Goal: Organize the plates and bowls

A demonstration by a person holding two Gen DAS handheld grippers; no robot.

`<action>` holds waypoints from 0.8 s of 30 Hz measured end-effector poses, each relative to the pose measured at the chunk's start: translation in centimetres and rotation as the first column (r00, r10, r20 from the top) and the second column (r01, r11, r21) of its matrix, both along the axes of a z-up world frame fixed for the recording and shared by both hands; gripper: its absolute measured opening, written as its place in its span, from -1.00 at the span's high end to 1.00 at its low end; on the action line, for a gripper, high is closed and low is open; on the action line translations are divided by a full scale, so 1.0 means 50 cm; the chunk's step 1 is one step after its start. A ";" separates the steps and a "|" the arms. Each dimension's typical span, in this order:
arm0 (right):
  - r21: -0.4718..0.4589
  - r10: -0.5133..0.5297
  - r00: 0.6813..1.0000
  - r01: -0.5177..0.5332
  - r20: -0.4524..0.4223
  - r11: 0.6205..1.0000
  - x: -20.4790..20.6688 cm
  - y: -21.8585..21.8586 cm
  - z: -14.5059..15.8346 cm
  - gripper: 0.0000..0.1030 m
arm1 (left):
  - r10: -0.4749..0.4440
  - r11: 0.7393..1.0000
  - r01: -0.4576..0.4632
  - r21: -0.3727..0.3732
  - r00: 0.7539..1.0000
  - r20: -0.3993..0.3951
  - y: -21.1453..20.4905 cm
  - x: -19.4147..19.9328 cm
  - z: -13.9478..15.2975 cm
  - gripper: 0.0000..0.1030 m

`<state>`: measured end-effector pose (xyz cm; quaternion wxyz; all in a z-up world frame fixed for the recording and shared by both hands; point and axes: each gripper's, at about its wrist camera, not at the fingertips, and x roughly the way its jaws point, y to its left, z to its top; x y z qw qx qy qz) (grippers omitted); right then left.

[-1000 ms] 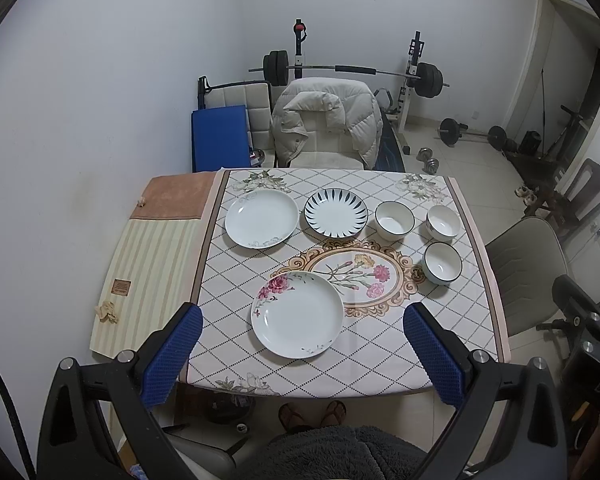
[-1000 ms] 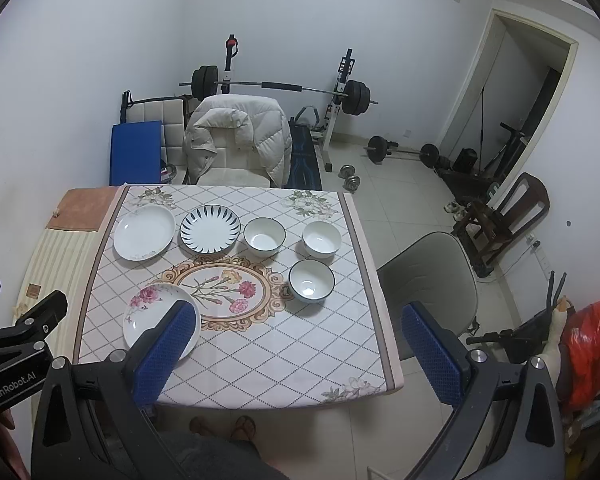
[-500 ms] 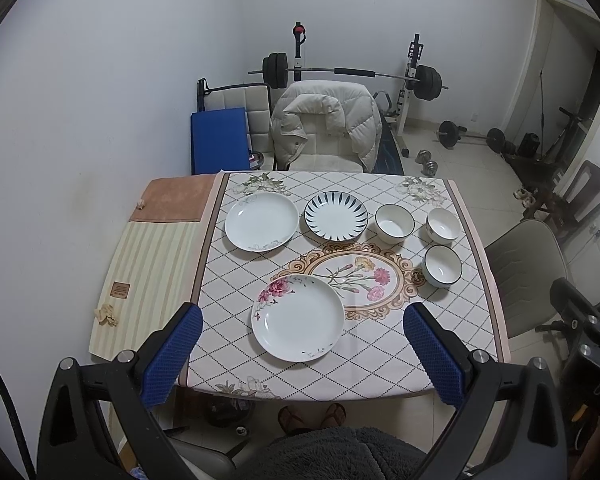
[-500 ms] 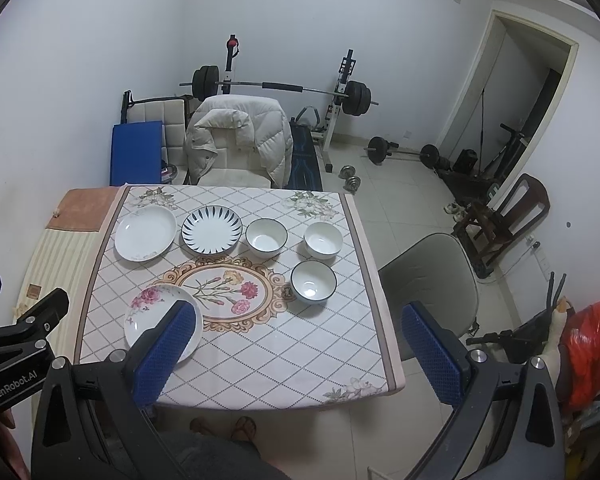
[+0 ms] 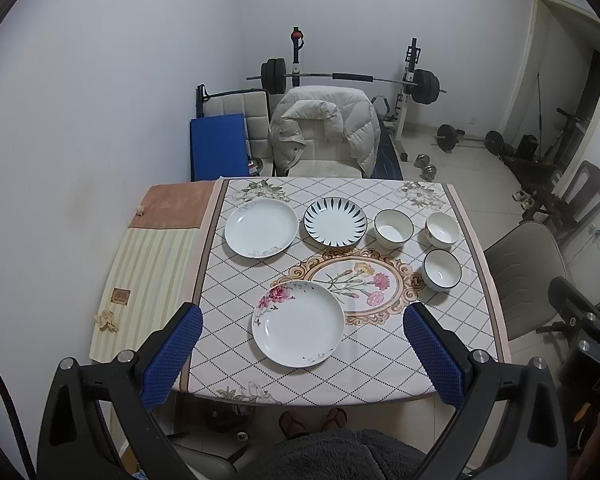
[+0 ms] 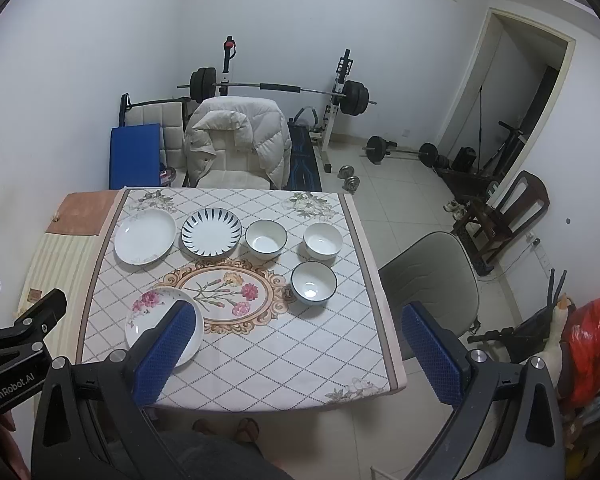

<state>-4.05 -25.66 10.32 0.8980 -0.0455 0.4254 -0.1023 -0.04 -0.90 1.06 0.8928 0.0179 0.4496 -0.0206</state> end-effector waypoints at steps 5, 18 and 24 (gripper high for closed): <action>0.000 0.000 1.000 0.000 0.000 1.000 0.002 0.001 0.003 -1.00 | 0.000 1.000 0.000 0.000 1.000 0.000 -0.001 0.003 0.001 -0.99; -0.049 -0.019 1.000 0.019 0.001 0.999 0.044 -0.010 -0.035 -1.00 | 0.045 0.999 -0.045 0.026 0.999 -0.011 0.019 0.059 -0.052 -0.99; 0.155 0.119 0.984 -0.098 -0.132 0.983 0.165 -0.023 -0.213 -1.00 | 0.139 0.989 -0.124 0.083 0.968 -0.209 0.096 0.174 -0.247 -0.99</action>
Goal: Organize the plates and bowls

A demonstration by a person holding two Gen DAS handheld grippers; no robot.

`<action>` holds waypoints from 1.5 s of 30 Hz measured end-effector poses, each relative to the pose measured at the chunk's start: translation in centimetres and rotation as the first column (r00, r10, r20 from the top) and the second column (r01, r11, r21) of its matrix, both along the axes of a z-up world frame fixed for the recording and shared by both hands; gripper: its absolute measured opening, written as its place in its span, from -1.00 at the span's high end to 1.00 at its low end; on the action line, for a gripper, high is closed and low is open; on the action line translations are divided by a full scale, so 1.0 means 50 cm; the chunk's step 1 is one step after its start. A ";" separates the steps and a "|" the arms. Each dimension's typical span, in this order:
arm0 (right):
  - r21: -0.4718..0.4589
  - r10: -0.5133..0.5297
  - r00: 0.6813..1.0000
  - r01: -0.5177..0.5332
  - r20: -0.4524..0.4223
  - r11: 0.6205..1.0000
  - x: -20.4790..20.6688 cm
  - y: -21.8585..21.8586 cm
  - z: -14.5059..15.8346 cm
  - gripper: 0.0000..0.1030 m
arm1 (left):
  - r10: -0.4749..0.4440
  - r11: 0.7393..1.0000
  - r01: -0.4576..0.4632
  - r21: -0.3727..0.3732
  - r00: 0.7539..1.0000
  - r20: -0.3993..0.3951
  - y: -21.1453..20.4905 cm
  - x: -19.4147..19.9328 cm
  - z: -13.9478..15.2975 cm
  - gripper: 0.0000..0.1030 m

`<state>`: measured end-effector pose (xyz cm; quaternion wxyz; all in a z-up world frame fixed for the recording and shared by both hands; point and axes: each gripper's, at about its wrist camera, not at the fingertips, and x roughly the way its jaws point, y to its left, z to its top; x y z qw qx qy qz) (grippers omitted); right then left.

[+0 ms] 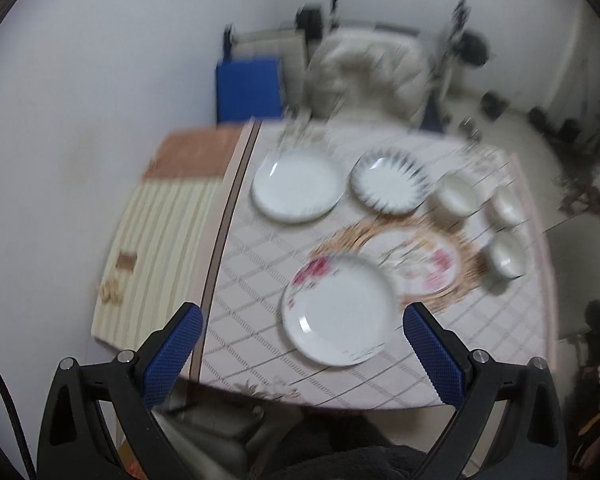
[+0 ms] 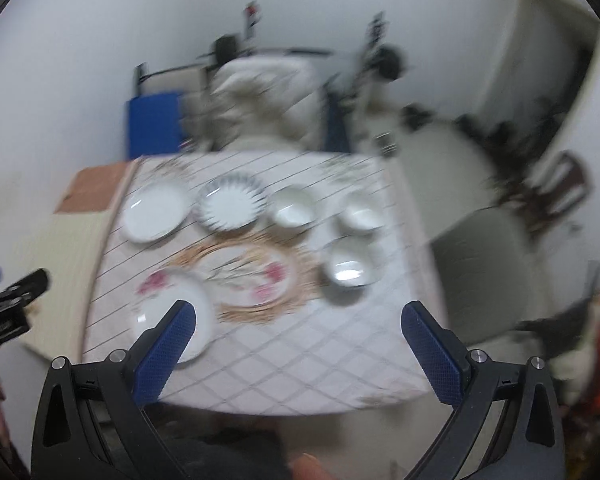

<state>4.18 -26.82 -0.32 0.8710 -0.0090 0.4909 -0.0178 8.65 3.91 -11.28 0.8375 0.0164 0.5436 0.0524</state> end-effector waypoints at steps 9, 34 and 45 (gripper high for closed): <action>0.324 0.121 0.928 -0.001 -0.353 0.946 0.185 0.043 -0.419 -0.94 | 0.023 0.986 -0.069 -0.151 0.957 -0.291 0.111 0.114 -0.329 -0.31; 0.406 0.060 0.791 0.246 -0.609 0.880 0.290 0.203 -0.774 0.63 | -0.298 0.931 0.154 -0.330 0.845 -0.445 0.154 0.247 -0.587 0.63; 0.446 0.145 0.791 0.174 -0.595 0.878 0.301 0.360 -0.740 0.71 | -0.203 0.956 0.085 -0.283 0.885 -0.420 0.307 0.243 -0.529 0.72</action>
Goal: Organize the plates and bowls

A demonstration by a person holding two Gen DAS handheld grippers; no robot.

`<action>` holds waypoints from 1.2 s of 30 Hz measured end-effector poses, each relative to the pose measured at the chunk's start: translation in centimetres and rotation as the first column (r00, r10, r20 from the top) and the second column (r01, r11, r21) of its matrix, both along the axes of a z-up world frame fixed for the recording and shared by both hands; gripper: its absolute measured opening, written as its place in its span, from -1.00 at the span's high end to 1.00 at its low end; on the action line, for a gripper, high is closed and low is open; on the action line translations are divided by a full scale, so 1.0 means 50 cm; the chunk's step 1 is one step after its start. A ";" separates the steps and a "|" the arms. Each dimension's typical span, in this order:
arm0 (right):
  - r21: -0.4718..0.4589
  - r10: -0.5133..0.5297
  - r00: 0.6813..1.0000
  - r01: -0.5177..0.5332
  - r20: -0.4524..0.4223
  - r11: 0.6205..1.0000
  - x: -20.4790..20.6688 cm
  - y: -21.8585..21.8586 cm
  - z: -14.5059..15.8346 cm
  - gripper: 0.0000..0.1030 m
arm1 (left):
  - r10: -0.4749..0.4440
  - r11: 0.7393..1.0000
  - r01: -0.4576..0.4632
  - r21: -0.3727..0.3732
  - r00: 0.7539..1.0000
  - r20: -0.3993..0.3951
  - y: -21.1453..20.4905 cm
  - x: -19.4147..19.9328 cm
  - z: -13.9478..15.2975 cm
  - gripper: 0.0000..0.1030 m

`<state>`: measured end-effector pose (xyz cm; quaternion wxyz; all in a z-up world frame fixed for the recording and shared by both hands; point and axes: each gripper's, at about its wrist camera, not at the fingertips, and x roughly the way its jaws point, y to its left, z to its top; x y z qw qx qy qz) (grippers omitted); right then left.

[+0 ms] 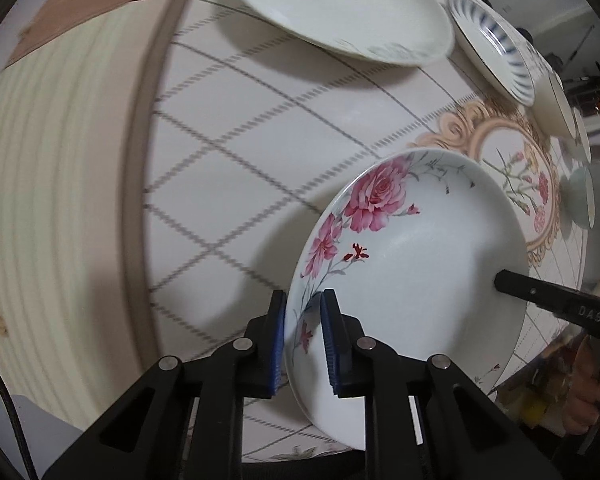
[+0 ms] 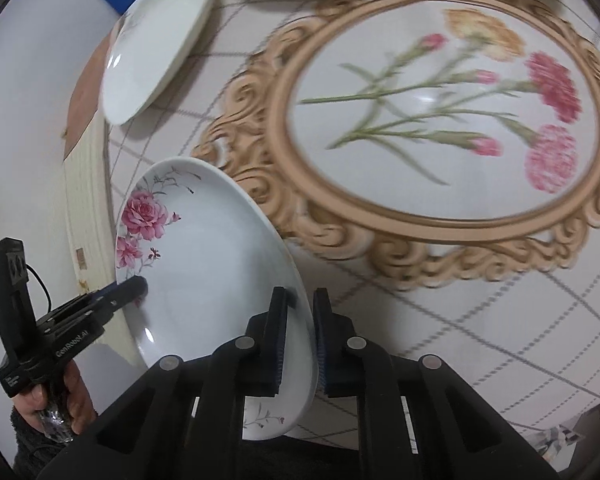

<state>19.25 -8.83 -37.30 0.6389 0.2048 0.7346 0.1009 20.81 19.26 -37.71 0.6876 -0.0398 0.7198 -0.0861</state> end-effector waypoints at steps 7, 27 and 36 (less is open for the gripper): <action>-0.005 0.058 0.998 -0.058 -0.010 0.998 0.009 0.104 -0.034 0.71 | 0.043 0.999 -0.043 0.026 0.999 -0.009 0.074 -0.006 -0.016 0.72; -0.059 -0.080 0.962 0.098 0.261 0.993 0.142 0.080 0.118 -1.00 | 0.019 0.993 -0.035 0.111 0.989 0.143 0.213 0.148 0.097 -0.95; -0.002 -0.134 0.977 0.136 0.164 0.991 0.303 0.108 0.030 -1.00 | -0.027 0.998 0.013 0.055 0.963 0.267 0.121 0.393 0.102 -0.99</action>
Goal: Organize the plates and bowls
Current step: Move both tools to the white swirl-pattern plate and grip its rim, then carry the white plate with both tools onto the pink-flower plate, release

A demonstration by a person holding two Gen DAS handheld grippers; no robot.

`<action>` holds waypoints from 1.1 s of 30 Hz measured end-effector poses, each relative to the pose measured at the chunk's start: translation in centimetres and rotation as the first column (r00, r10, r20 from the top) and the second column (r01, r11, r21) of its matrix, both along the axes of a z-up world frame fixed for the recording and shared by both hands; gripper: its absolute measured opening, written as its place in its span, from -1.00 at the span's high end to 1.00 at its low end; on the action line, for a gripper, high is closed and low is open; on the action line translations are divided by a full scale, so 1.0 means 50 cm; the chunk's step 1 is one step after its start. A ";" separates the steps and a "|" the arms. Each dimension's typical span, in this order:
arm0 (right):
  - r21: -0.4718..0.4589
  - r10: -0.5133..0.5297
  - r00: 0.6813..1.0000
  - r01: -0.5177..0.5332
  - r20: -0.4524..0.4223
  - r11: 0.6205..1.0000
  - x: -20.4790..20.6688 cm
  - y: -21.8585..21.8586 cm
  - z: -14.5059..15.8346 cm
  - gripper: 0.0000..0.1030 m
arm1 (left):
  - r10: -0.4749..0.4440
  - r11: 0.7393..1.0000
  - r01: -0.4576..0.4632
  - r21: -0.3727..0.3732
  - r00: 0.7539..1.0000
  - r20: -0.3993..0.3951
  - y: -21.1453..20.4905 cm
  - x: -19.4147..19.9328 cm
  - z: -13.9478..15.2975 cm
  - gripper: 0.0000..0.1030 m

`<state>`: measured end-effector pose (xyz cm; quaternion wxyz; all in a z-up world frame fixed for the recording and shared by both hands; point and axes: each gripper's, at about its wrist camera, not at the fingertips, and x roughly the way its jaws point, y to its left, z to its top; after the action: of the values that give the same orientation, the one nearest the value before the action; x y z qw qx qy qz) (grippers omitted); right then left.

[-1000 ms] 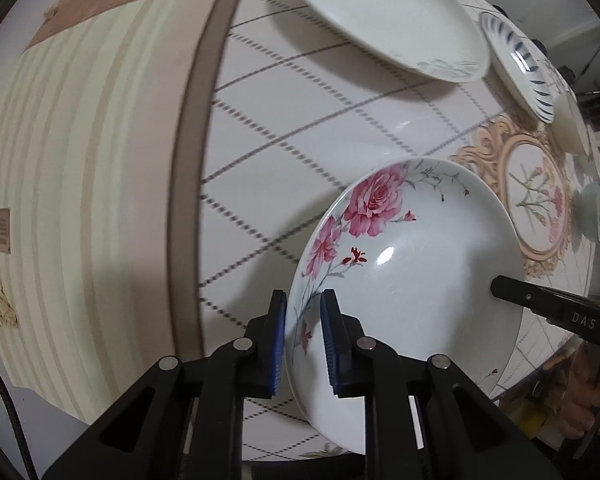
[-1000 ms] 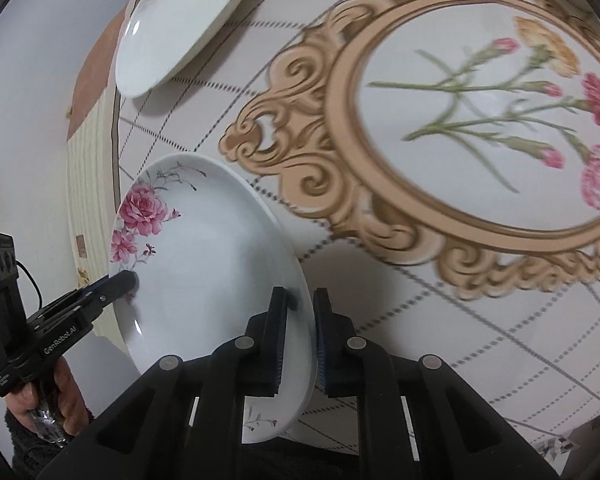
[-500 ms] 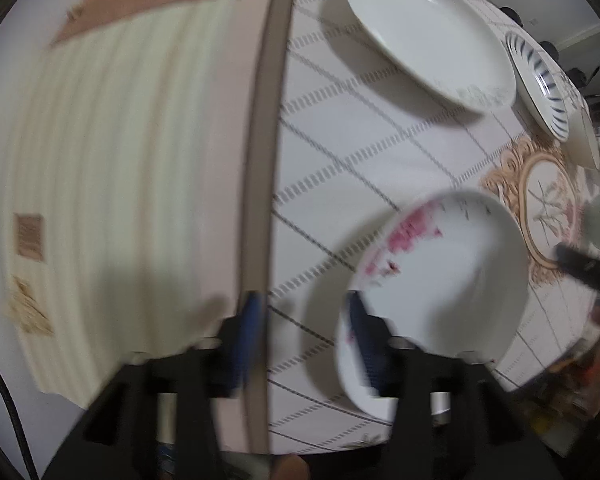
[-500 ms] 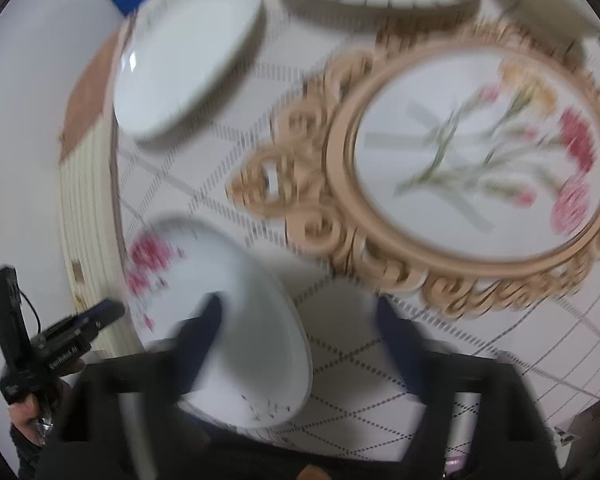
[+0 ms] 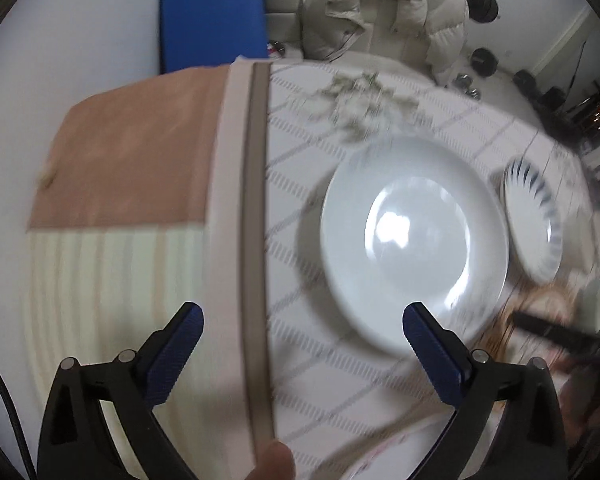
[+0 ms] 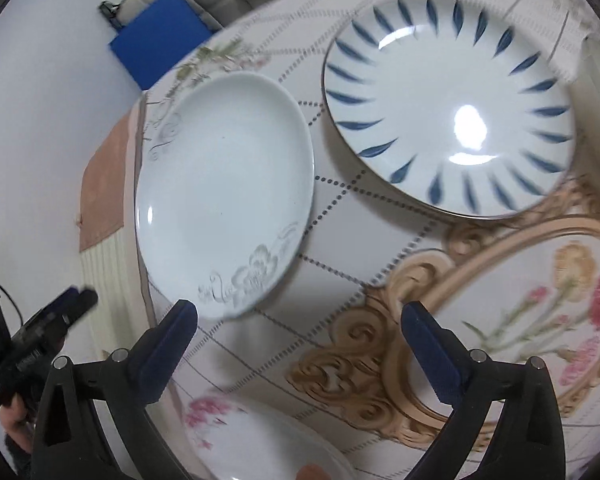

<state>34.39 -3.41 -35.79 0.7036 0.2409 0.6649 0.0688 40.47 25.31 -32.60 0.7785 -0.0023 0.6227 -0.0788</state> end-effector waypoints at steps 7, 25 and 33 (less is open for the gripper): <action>0.080 -0.099 0.993 0.103 -0.058 0.991 0.061 -0.006 -0.069 -0.88 | -0.074 0.996 0.067 -0.064 0.991 -0.111 -0.050 0.163 -0.082 -0.45; 0.135 -0.158 0.984 0.169 -0.087 0.976 0.110 -0.016 -0.115 0.72 | -0.177 0.972 0.137 -0.188 0.960 -0.217 -0.079 0.238 -0.152 0.55; 0.190 -0.154 0.987 0.159 -0.039 0.969 0.092 -0.040 -0.121 0.75 | -0.144 0.962 0.083 -0.259 0.963 -0.227 -0.048 0.209 -0.155 0.60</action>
<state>39.00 -5.38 -41.85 0.6722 0.3602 0.6426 0.0740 50.90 22.89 -40.34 0.6837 -0.0730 0.6981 -0.1997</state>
